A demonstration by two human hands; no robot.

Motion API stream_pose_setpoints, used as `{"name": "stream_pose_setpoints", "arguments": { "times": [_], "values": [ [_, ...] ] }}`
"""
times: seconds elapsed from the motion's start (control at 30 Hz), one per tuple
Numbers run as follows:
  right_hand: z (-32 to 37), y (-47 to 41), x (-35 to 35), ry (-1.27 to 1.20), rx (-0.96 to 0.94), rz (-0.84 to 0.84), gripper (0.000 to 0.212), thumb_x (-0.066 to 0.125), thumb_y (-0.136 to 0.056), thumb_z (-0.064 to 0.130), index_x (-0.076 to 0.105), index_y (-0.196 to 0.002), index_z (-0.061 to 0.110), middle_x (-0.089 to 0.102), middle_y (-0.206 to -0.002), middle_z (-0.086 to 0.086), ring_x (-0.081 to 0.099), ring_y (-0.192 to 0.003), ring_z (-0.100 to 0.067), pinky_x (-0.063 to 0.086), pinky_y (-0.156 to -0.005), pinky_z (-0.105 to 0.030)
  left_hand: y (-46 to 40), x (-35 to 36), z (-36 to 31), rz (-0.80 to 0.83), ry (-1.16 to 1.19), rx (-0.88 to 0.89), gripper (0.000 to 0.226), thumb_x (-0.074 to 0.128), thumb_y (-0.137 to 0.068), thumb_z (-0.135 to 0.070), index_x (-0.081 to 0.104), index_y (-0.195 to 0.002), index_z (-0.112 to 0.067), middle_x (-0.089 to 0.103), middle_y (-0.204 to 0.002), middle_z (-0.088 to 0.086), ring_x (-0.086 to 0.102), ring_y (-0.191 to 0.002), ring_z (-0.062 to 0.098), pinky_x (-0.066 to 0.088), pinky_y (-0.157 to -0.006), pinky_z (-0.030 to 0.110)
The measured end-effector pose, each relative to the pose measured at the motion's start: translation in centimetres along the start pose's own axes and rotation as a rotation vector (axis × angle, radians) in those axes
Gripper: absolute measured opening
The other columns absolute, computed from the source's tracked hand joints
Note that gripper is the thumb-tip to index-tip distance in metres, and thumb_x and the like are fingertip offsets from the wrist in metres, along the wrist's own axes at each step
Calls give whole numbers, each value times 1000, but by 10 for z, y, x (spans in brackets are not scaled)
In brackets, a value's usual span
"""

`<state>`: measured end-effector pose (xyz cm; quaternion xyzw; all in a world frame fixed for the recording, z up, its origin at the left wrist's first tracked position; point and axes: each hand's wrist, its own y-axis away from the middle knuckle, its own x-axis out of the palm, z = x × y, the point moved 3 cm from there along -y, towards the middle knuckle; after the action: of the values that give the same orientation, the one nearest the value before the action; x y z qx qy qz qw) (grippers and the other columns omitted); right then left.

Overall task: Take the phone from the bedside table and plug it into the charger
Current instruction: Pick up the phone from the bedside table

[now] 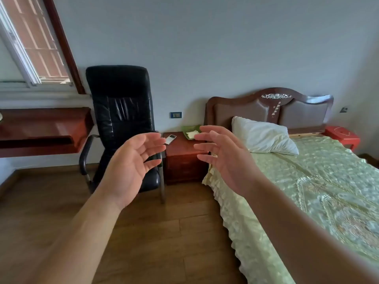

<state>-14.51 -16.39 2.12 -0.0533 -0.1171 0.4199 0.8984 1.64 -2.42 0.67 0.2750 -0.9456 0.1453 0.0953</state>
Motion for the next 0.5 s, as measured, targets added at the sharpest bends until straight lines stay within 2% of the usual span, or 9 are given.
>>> {"name": "stream_pose_setpoints", "arguments": {
  "times": [0.33, 0.5],
  "values": [
    [-41, -122, 23, 43, 52, -107, 33, 57, -83, 32, 67, -111, 17, 74, -100, 2, 67, -95, -20, 52, -82, -34, -133, -78, 32, 4, -32, -126, 36, 42, -90, -35, 66, -112, -18, 74, -107, 1, 66, -106, 18, 46, -86, 40],
    [-64, -172, 19, 30, 80, -138, 36, 55, -84, 31, 65, -114, 13, 72, -102, -3, 66, -95, -22, 52, -82, -34, -187, -97, 54, 9, -9, -166, 31, 41, -96, -30, 67, -111, -21, 74, -107, 3, 67, -105, 20, 46, -89, 43]
  ]
}}
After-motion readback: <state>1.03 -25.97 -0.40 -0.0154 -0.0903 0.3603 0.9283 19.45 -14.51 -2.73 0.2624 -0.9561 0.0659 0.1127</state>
